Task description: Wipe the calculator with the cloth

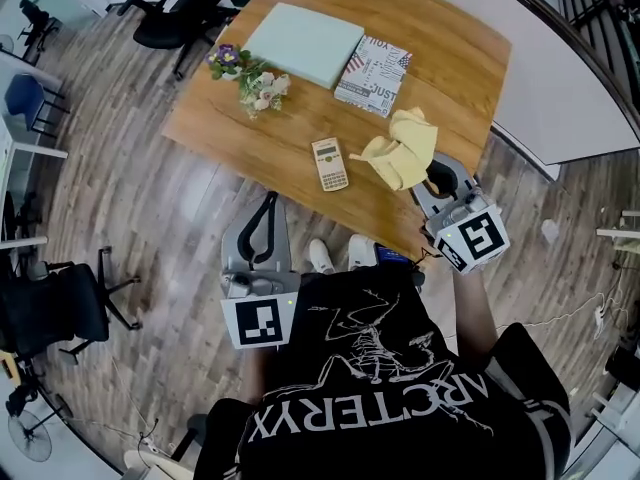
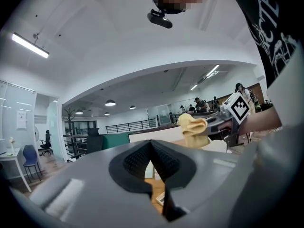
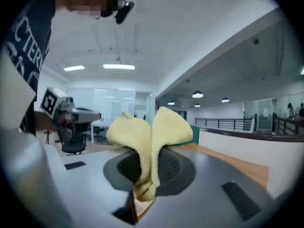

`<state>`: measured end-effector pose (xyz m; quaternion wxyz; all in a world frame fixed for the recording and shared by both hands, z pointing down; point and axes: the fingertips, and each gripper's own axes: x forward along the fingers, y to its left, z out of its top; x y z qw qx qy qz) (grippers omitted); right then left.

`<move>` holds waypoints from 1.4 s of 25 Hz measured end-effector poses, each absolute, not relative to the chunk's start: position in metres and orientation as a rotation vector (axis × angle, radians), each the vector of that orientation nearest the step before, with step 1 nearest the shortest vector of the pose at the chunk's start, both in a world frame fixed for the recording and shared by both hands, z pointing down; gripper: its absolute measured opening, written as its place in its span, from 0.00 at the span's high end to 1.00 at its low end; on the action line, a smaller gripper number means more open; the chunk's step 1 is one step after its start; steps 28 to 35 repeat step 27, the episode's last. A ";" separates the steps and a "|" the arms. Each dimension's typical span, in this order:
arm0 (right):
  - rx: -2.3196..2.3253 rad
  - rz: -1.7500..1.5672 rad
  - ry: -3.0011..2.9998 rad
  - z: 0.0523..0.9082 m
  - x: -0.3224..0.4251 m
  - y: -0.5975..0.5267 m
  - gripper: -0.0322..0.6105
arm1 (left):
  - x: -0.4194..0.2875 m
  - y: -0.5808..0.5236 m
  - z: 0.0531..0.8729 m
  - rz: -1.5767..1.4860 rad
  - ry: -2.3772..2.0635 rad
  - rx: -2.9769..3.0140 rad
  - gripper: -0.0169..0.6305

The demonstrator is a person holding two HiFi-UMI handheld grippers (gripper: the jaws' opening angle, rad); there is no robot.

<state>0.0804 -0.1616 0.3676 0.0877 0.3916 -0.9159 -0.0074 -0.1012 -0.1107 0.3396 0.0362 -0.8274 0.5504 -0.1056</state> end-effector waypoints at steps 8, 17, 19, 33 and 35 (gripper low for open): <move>1.327 -0.202 -2.803 0.328 0.062 -0.144 0.87 | -0.089 -0.117 0.322 -0.255 1.642 -2.557 0.96; 1.293 -0.207 -2.826 0.328 0.050 -0.143 0.87 | -0.102 -0.114 0.319 -0.212 1.683 -2.539 0.96; 1.293 -0.214 -2.827 0.325 0.050 -0.142 0.87 | -0.101 -0.115 0.316 -0.209 1.676 -2.531 0.96; 1.303 -0.237 -2.833 0.320 0.052 -0.144 0.87 | -0.092 -0.121 0.313 -0.194 1.647 -2.530 0.96; 1.303 -0.237 -2.833 0.320 0.052 -0.144 0.87 | -0.092 -0.121 0.313 -0.194 1.647 -2.530 0.96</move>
